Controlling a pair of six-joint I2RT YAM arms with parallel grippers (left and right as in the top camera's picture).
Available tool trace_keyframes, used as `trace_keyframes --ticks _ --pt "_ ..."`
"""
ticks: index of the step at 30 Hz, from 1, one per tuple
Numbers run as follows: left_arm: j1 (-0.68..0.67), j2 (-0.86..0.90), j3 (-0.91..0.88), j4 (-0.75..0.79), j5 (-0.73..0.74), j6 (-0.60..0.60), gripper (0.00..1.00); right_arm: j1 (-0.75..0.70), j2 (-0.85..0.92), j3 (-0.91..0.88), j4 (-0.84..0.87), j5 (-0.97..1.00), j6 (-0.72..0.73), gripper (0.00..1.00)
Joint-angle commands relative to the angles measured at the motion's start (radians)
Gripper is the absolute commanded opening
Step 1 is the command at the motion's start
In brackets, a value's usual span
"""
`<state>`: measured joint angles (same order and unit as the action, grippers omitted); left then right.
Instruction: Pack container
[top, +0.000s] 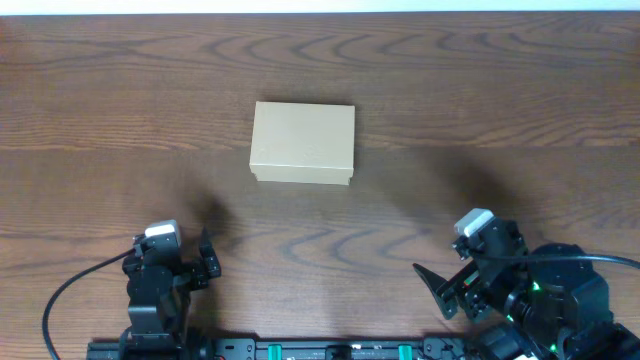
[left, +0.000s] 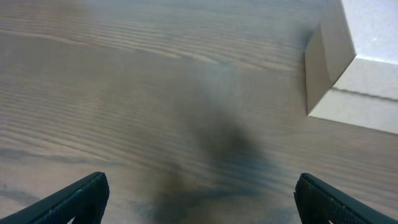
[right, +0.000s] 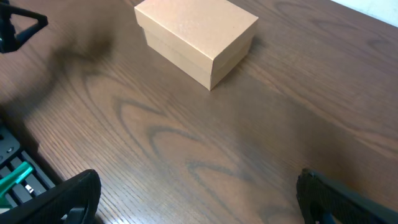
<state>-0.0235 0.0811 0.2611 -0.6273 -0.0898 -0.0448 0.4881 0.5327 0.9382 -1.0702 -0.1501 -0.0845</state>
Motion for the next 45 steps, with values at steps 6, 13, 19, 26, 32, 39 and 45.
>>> trace_keyframes --ticks 6,13,19,26,32,39,45 --pt "0.018 -0.078 -0.080 0.008 -0.014 0.023 0.95 -0.004 -0.003 -0.004 0.000 -0.008 -0.010 0.99" --pt "0.017 -0.078 -0.105 -0.008 0.023 0.023 0.96 -0.004 -0.003 -0.004 0.000 -0.008 -0.010 0.99" --pt "0.017 -0.077 -0.105 -0.023 0.031 0.023 0.95 -0.004 -0.003 -0.004 0.000 -0.008 -0.010 0.99" --pt "0.017 -0.077 -0.105 -0.023 0.031 0.023 0.95 -0.004 -0.003 -0.004 0.000 -0.008 -0.010 0.99" --pt "0.017 -0.077 -0.105 -0.023 0.031 0.023 0.96 -0.005 -0.004 -0.004 0.000 -0.002 -0.011 0.99" --pt "0.017 -0.077 -0.105 -0.023 0.031 0.023 0.95 -0.052 -0.080 -0.049 0.038 0.157 -0.026 0.99" --pt "0.017 -0.077 -0.105 -0.023 0.031 0.023 0.96 -0.151 -0.219 -0.221 0.120 0.203 -0.025 0.99"
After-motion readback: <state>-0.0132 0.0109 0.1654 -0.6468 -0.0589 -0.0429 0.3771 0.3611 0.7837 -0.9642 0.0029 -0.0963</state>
